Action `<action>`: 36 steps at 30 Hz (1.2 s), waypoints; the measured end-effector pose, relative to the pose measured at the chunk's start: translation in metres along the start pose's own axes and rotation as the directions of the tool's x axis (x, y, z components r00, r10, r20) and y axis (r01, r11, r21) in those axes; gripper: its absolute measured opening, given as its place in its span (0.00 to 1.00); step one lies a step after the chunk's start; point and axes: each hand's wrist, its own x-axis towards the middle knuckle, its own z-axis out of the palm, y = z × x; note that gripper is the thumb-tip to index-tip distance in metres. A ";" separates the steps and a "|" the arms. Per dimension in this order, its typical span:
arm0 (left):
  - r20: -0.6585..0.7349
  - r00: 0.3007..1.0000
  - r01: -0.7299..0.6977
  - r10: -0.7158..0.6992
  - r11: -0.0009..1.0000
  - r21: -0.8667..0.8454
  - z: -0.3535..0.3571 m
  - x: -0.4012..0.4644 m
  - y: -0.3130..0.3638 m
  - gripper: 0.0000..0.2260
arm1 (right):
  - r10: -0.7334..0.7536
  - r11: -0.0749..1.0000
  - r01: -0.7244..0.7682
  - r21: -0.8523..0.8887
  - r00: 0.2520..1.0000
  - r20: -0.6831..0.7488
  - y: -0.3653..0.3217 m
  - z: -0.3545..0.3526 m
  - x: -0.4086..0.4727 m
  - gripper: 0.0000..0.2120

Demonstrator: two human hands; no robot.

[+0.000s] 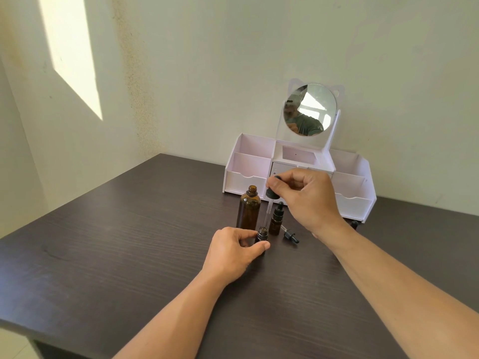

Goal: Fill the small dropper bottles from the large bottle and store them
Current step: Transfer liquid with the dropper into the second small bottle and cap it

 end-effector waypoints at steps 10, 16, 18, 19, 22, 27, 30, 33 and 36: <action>-0.006 1.000 -0.002 0.001 1.000 -0.009 0.001 0.000 -0.001 0.24 | 0.020 0.998 -0.020 0.054 1.000 0.003 -0.001 -0.004 0.002 0.02; -0.007 1.000 0.009 -0.009 1.000 -0.027 0.002 0.001 -0.003 0.23 | 0.022 0.992 -0.012 0.124 0.997 -0.076 -0.009 -0.015 0.015 0.03; -0.004 1.000 0.006 -0.006 1.000 -0.025 0.002 0.001 -0.003 0.23 | 0.022 0.991 -0.008 0.132 0.994 -0.109 -0.011 -0.018 0.021 0.02; -0.002 1.000 0.004 -0.004 1.000 -0.024 0.002 0.001 -0.003 0.23 | 0.022 0.991 -0.005 0.137 0.992 -0.125 -0.012 -0.018 0.023 0.02; 0.000 1.000 -0.001 0.001 1.000 -0.022 0.002 0.001 -0.003 0.24 | 0.020 0.991 0.003 0.135 0.985 -0.169 -0.014 -0.020 0.030 0.01; 0.008 1.000 0.001 -0.001 1.000 -0.023 0.001 0.001 -0.003 0.24 | 0.022 0.987 0.012 0.158 0.977 -0.211 -0.016 -0.018 0.041 0.01; 0.005 1.000 -0.003 0.003 1.000 -0.021 0.001 0.001 -0.003 0.24 | 0.014 0.983 0.027 0.183 0.976 -0.218 -0.020 -0.013 0.047 0.03; 0.000 1.000 -0.004 0.004 1.000 -0.023 0.002 0.001 -0.003 0.24 | 0.010 0.980 0.030 0.197 0.980 -0.201 -0.022 -0.004 0.052 0.01; -0.003 1.000 -0.007 0.007 1.000 -0.028 0.002 0.001 -0.004 0.24 | 0.004 0.984 0.026 0.175 0.986 -0.168 -0.020 0.007 0.053 0.02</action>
